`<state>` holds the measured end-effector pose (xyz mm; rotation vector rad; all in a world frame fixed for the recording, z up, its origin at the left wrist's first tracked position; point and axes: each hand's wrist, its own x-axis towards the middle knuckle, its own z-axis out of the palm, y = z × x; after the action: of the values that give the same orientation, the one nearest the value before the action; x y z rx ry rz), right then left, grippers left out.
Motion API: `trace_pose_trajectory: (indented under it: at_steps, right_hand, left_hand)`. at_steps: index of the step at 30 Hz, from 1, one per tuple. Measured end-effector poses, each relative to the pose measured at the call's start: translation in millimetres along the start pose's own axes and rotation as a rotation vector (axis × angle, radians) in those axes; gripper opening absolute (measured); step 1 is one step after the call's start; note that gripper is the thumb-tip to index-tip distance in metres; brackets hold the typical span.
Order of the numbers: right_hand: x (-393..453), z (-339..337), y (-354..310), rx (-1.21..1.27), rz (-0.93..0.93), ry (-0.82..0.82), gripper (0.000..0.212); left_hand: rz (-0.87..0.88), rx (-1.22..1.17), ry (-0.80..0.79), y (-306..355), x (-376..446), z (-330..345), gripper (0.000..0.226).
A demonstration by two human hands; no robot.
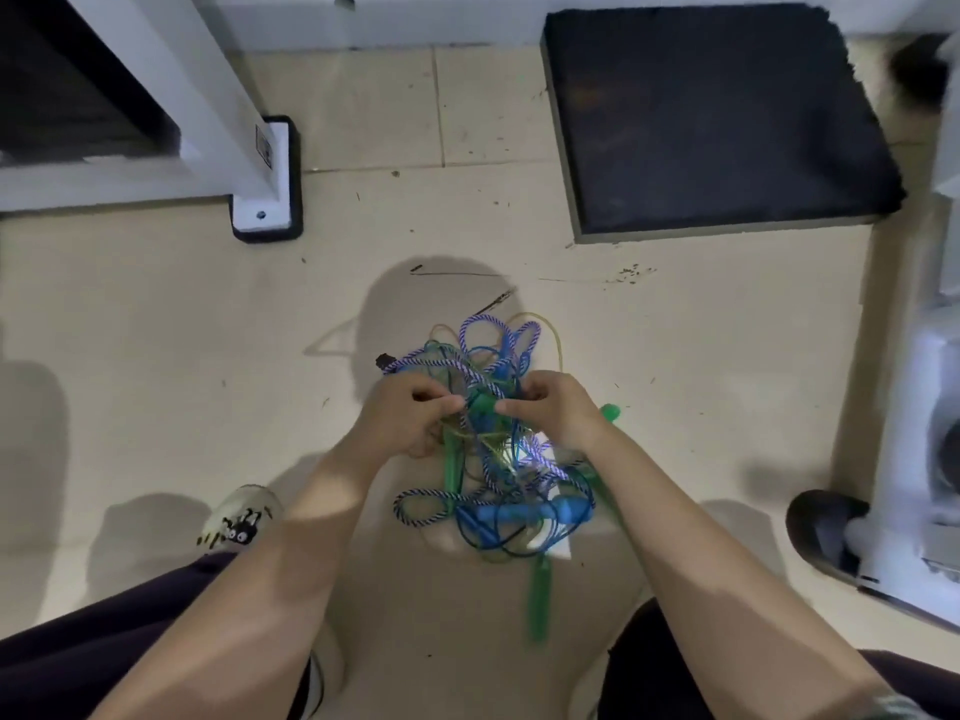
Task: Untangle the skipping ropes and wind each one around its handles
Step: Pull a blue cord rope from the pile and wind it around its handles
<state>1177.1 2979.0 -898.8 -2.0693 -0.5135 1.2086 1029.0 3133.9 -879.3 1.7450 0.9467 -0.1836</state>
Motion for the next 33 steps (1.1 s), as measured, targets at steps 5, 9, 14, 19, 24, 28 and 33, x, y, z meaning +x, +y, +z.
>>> trace_pose_trajectory:
  at_steps: [5, 9, 14, 19, 24, 28, 33]
  right_hand:
    - [-56.5, -34.7, -82.7, 0.188, -0.087, 0.077, 0.033]
    - [-126.8, -60.4, -173.3, 0.193, -0.296, 0.124, 0.024]
    - [-229.6, -89.1, -265.3, 0.126, -0.552, 0.252, 0.019]
    - [-304.4, -105.1, -319.3, 0.092, -0.713, 0.337, 0.011]
    - [-323.4, -107.6, -321.7, 0.075, -0.717, 0.345, 0.01]
    - [-299.4, -102.1, -302.5, 0.012, -0.701, 0.434, 0.015]
    - [-271.1, -95.1, -278.4, 0.01, -0.713, 0.421, 0.006]
  left_hand:
    - [0.184, -0.166, 0.178, 76.1, -47.5, -62.8, 0.012]
    - [0.386, -0.174, 0.272, 161.2, -115.0, -115.0, 0.015]
    - [0.628, -0.079, 0.411, 239.7, -217.2, -176.5, 0.01]
    - [0.747, 0.122, 0.557, 265.8, -292.8, -217.3, 0.01]
    - [0.711, 0.14, 0.4, 258.0, -306.1, -209.4, 0.015]
    - [0.653, 0.061, 0.357, 239.2, -288.9, -193.3, 0.017]
    - [0.595, 0.082, 0.294, 227.7, -268.6, -179.6, 0.017]
